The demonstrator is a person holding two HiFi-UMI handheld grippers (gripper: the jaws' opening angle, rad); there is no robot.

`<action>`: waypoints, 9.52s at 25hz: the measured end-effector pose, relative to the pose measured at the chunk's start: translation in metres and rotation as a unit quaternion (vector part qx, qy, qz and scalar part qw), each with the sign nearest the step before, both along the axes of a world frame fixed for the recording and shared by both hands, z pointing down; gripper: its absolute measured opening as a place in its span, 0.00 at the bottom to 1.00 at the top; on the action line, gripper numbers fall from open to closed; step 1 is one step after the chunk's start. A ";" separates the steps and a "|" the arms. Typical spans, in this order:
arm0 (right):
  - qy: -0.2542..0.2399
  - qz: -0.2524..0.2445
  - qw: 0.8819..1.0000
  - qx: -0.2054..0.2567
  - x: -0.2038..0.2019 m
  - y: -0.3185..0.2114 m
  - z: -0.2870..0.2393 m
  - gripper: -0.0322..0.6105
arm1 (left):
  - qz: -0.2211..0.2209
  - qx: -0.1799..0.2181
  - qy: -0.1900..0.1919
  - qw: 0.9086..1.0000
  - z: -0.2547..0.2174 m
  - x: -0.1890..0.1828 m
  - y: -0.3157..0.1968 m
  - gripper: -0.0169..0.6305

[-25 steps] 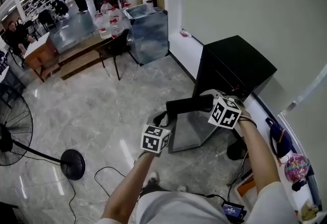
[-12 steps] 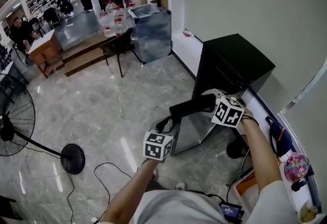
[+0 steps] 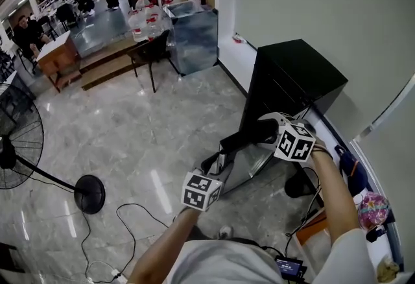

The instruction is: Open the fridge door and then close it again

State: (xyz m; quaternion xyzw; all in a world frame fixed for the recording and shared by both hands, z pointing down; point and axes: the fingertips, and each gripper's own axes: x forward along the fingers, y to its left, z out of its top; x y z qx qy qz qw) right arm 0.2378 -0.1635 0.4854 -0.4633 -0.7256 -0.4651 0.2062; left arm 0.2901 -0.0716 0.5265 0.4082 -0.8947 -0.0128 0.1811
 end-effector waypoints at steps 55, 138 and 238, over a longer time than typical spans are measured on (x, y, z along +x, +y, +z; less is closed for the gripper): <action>-0.033 0.141 0.989 -0.038 -0.146 0.009 -0.001 0.40 | 0.062 -0.034 0.030 0.997 0.015 -0.218 0.002 0.36; -0.061 0.573 0.816 0.049 -0.329 -0.129 0.006 0.41 | 0.556 -0.039 0.077 0.827 0.023 -0.461 -0.178 0.37; -0.364 0.759 0.527 -0.117 -0.129 -0.072 -0.153 0.04 | 0.585 0.137 -0.232 0.765 -0.220 -0.373 -0.172 0.04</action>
